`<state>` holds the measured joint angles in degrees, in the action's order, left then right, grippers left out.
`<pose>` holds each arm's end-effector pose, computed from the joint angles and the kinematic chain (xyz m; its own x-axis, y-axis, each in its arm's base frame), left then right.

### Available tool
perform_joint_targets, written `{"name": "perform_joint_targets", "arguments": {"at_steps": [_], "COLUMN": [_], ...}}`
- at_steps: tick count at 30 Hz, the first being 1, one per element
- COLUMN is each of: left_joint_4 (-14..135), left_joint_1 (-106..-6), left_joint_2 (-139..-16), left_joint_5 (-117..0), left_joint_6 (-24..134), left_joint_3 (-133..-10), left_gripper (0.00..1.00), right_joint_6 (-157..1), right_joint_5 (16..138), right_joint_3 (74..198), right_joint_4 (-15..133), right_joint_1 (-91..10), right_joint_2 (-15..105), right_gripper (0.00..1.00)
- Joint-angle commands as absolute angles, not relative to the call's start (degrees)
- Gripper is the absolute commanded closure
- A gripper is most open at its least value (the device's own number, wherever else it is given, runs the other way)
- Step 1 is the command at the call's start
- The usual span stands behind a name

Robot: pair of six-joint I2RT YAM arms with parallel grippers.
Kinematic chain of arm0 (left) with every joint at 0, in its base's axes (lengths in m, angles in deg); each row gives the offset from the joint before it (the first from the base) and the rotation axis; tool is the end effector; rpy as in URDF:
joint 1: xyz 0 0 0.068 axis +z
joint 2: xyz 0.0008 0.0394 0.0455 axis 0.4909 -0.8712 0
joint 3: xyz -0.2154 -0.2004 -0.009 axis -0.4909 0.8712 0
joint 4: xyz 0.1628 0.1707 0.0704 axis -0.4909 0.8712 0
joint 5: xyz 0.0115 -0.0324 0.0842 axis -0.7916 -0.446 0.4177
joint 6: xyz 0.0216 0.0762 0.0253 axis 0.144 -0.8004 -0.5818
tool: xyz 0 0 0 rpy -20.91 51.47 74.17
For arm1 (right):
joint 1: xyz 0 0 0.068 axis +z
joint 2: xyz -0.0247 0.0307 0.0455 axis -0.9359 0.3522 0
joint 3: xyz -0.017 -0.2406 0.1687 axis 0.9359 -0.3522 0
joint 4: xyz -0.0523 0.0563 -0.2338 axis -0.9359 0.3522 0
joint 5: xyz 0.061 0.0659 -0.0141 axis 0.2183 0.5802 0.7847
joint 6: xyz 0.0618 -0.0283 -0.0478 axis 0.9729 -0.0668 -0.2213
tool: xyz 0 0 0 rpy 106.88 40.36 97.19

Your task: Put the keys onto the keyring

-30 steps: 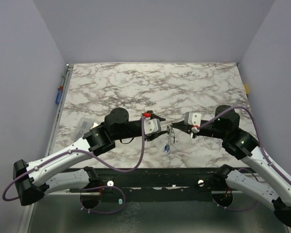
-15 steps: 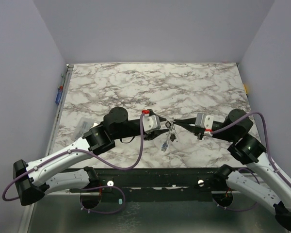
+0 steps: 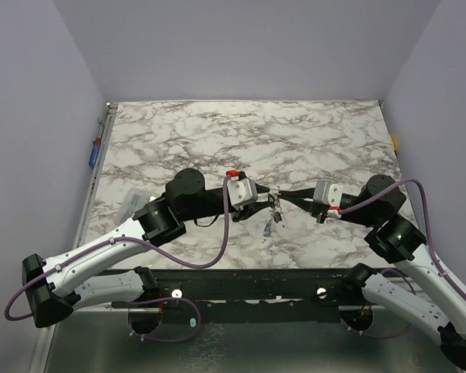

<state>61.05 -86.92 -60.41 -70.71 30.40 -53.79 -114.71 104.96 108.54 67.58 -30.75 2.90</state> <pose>0.1102 -0.2205 0.3959 0.1957 0.0798 -0.9774 0.9586 0.1944 0.2078 0.0878 0.1246 0.3892 0.4774 -0.1355 -0.8682 -0.8371 0.2302 -0.4962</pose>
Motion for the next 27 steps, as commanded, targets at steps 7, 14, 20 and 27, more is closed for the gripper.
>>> {"name": "perform_joint_targets", "arguments": {"at_steps": [7, 14, 20, 27], "left_joint_4": [59.7, 59.7, 59.6, 59.6], "left_joint_1": [-87.4, -87.5, -87.4, -87.4], "left_joint_2": [-58.9, -59.8, -60.3, -61.1], "left_joint_5": [-72.3, -72.6, -72.4, -72.6], "left_joint_6": [30.5, 30.2, 29.7, 29.7], "left_joint_3": [-53.9, -53.3, -53.6, -54.7], "left_gripper": [0.73, 0.78, 0.95, 1.0], "right_joint_6": [-114.5, -114.2, -113.1, -110.2], "right_joint_5": [106.0, 106.5, 107.3, 108.4], "right_joint_3": [108.8, 109.2, 108.6, 107.0], "right_joint_4": [64.9, 64.7, 64.0, 59.7], "right_joint_1": [-30.7, -30.7, -30.8, -30.7], "right_joint_2": [3.7, 3.6, 3.1, 1.7], "right_gripper": [0.99, 0.99, 0.99, 0.99]}}
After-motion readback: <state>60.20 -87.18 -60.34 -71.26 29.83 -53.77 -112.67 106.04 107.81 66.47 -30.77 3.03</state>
